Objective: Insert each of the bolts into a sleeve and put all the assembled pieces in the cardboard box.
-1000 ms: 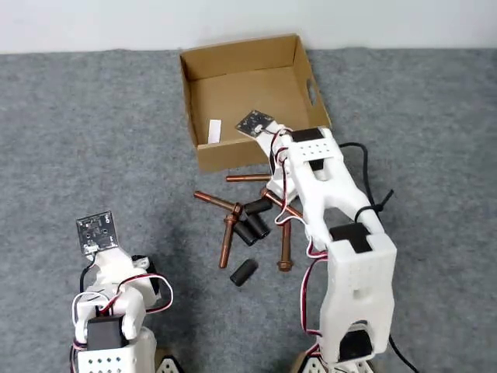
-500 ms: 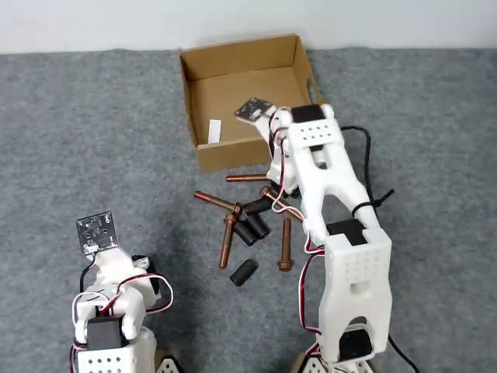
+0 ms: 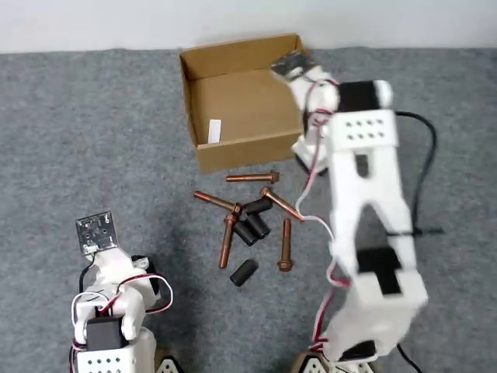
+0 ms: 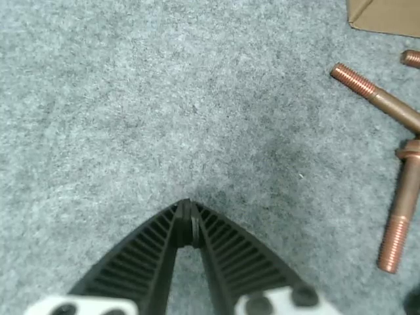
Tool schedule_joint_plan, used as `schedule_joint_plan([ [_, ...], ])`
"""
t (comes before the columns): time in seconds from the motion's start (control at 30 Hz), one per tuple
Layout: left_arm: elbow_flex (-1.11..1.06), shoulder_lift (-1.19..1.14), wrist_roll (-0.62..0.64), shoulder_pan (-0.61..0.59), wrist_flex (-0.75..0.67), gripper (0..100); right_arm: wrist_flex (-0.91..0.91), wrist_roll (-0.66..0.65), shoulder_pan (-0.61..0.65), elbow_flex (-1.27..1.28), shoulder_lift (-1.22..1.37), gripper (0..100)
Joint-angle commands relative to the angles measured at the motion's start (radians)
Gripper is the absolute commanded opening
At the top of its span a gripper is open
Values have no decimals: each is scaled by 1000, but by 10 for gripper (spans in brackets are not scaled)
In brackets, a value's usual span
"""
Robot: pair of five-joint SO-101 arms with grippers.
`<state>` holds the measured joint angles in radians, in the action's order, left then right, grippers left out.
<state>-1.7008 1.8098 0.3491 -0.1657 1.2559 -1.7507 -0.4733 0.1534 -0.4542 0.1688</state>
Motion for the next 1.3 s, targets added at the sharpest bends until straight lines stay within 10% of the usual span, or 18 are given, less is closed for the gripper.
schedule_joint_plan([
  [0.0,16,11,2,-2,5,6,-45,37,-56,181,-246,9],
  [0.4,16,11,0,2,5,6,-42,410,-398,793,-858,9],
  [0.7,16,11,-17,-5,-40,8,-42,416,-648,948,-1029,9],
  [0.93,19,11,-371,2,-226,9,-42,411,-822,974,-1090,9],
  [1.27,285,-103,-327,112,-109,6,-31,408,-872,1062,-1187,9],
])
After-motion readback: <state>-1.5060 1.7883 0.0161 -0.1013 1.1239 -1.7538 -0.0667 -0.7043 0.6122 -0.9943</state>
